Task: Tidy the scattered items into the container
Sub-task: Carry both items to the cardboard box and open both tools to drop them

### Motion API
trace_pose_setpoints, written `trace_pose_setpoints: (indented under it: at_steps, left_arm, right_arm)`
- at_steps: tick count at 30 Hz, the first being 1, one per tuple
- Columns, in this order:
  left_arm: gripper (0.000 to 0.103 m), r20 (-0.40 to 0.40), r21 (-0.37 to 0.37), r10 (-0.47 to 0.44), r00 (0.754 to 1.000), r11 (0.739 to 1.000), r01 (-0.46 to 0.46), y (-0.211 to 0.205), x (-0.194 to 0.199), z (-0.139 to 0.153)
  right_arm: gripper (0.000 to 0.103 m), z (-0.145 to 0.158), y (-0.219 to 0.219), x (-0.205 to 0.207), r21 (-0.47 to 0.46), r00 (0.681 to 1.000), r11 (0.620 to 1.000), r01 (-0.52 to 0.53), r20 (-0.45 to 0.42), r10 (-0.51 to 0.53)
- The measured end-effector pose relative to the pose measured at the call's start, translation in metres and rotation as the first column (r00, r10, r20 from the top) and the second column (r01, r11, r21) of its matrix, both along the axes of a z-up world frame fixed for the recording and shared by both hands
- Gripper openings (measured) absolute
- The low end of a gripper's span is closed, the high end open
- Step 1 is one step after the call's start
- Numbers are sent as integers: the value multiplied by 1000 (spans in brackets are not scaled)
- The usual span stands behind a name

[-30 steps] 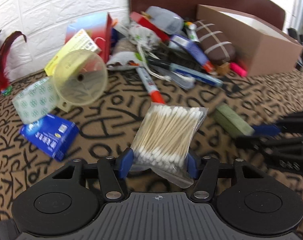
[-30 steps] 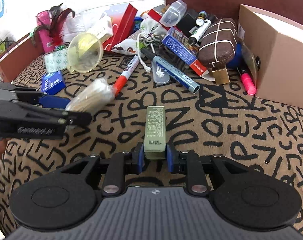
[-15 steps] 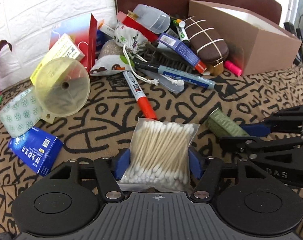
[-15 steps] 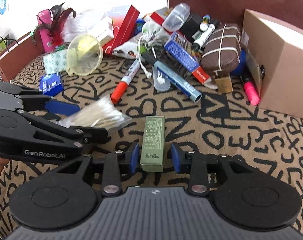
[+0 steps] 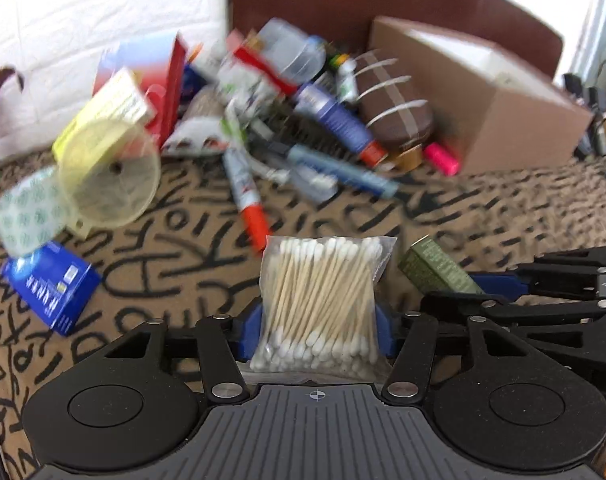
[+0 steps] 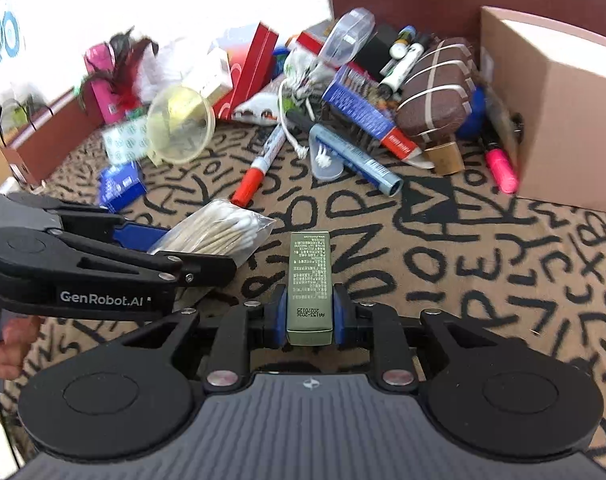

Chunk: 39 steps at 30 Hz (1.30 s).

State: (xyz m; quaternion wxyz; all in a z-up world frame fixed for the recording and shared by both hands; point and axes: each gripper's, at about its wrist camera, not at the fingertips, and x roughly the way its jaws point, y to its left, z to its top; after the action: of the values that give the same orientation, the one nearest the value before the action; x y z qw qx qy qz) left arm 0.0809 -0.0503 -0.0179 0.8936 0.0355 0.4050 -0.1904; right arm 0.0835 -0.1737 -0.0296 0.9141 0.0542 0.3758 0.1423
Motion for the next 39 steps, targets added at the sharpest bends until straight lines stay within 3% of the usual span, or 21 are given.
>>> trace_pose_setpoints:
  at_steps: [10, 17, 21, 24, 27, 33, 39]
  left_arm:
    - [56, 101, -175, -130, 986, 974, 146, -67, 13, 81]
    - [56, 199, -204, -153, 968, 960, 193, -139, 59, 150]
    - [57, 228, -156, -134, 964, 973, 172, -184, 102, 173]
    - [57, 203, -120, -122, 972, 982, 149, -214, 137, 167]
    - [57, 154, -91, -121, 981, 986, 136, -236, 174, 143]
    - [57, 65, -70, -110, 992, 991, 115, -262, 224, 90]
    - [58, 35, -46, -86, 996, 995, 87, -277, 261, 59]
  right_arm:
    - [25, 67, -72, -26, 31, 983, 998, 61, 169, -66]
    - [25, 131, -129, -16, -57, 940, 988, 144, 321, -119]
    - [25, 163, -166, 12, -113, 916, 973, 202, 374, -146]
    - [25, 177, -192, 45, -143, 911, 959, 246, 372, -178]
    - [25, 175, -220, 84, -161, 918, 947, 278, 335, -213]
    - [25, 133, -264, 150, -168, 943, 942, 292, 213, -255]
    - [25, 97, -287, 194, -155, 954, 945, 288, 136, -268]
